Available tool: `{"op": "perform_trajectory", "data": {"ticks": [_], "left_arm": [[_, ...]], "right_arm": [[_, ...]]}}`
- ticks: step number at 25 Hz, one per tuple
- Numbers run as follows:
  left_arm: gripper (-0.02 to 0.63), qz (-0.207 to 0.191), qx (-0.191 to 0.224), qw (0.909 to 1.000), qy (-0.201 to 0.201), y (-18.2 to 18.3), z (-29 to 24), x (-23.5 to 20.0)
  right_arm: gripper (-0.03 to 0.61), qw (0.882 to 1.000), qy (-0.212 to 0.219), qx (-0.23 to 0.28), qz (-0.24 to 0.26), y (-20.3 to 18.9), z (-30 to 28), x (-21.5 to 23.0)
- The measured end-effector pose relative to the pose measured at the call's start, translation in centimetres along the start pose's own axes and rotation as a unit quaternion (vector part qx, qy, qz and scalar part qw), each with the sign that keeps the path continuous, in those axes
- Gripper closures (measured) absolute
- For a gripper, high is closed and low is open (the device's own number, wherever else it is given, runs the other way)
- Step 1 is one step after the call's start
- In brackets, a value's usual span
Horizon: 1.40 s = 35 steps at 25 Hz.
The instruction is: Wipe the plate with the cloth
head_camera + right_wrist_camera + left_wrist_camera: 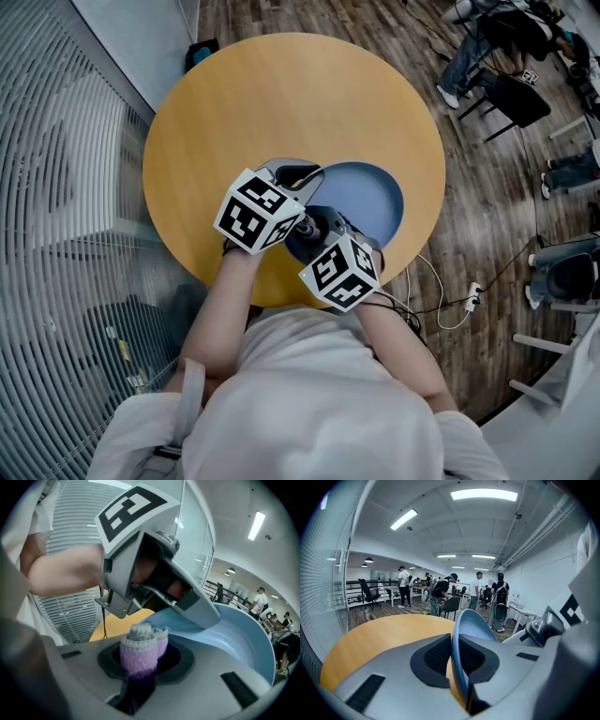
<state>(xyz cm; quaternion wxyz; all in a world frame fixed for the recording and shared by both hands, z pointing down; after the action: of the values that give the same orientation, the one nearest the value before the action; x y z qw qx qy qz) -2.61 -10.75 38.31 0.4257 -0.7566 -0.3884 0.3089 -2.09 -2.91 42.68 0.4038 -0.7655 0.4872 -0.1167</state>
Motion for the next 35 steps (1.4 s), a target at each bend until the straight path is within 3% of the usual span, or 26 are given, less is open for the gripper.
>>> {"op": "perform_trajectory", "data": {"ticks": [5,10,21,35], "left_arm": [[0.586,0.006,0.002,1.0000,0.003,0.1,0.4,-0.4],[0.586,0.002,0.000,1.0000,0.006,0.0,0.5,-0.2],[0.588,-0.003,0.006,0.9999,0.013,0.1,1.1,-0.6],[0.586,-0.013,-0.006,0.9998,0.011,0.5,0.9,-0.3]], "right_arm": [[0.489,0.999,0.037,0.003,-0.002,0.3,0.0,-1.1],[0.489,0.999,0.033,-0.008,0.003,-0.4,0.1,-1.3],[0.489,1.000,-0.011,-0.015,-0.020,-2.0,1.2,1.8],[0.489,0.991,-0.091,-0.022,-0.095,-6.0,4.8,7.5]]}}
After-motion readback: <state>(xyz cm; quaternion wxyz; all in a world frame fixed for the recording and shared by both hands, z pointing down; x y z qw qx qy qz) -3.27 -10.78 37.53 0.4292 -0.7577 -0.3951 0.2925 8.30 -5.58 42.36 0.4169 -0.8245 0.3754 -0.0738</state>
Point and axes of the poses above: the fingertips, and each gripper's own axes: z backward along the fingers, x to its right, y out of its top, the point moved 5 cm from there along z, backward along the fingers, and after that the axes turned 2 degrees about -y, right-handed, at the moved point
